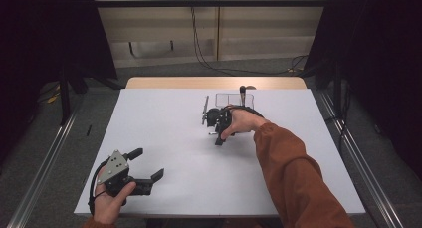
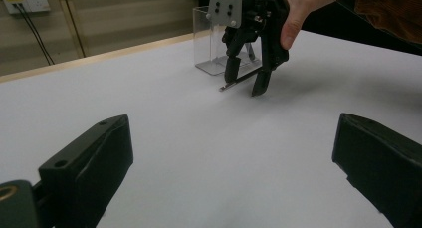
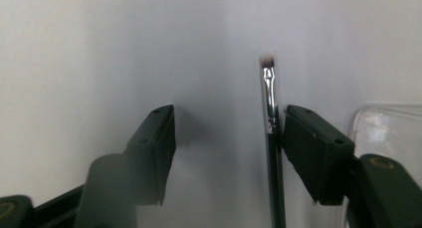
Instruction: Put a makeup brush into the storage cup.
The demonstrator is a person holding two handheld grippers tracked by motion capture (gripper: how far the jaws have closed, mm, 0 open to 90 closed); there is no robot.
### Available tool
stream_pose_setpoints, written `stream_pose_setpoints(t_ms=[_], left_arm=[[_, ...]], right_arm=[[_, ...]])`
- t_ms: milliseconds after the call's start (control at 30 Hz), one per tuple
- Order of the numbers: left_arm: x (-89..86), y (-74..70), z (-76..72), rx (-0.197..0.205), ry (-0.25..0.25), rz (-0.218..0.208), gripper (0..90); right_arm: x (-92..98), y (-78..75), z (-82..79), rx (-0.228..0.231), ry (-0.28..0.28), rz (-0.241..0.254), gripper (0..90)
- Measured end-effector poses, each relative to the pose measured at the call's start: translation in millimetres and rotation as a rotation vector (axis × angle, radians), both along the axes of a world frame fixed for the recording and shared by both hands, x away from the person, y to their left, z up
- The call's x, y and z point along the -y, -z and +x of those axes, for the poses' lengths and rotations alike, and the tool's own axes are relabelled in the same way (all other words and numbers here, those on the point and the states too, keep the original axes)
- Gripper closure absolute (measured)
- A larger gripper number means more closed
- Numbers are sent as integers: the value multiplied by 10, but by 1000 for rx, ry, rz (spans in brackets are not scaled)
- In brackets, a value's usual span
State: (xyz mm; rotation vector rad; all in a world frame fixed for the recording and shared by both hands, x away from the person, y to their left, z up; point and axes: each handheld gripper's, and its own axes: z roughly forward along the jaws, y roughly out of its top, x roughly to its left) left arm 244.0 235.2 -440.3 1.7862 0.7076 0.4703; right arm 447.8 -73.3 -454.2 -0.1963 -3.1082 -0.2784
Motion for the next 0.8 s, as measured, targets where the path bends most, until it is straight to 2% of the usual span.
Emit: stream_pose_setpoints(t_ms=[167,300,500,600,633,700,800], left_arm=[[10,-2,-3,0,1,2,27],[14,-1,-2,2,3,6,27],[10,1,0,0,5,6,27],[11,2,2,1,5,8,27],[11,2,2,1,4,8,27],[13,4,4,0,4,7,27],[14,5,7,0,4,8,27]], right_arm=[[25,-14,7,-4,-3,-11,476],[48,-29,29,-9,-5,-26,601],[45,-34,41,-13,-5,-42,689],[40,-40,44,-15,-12,-54,773],[42,-41,46,-17,-13,-60,826],[49,-34,47,-25,-7,-51,858],[44,-38,40,-20,-11,-60,859]])
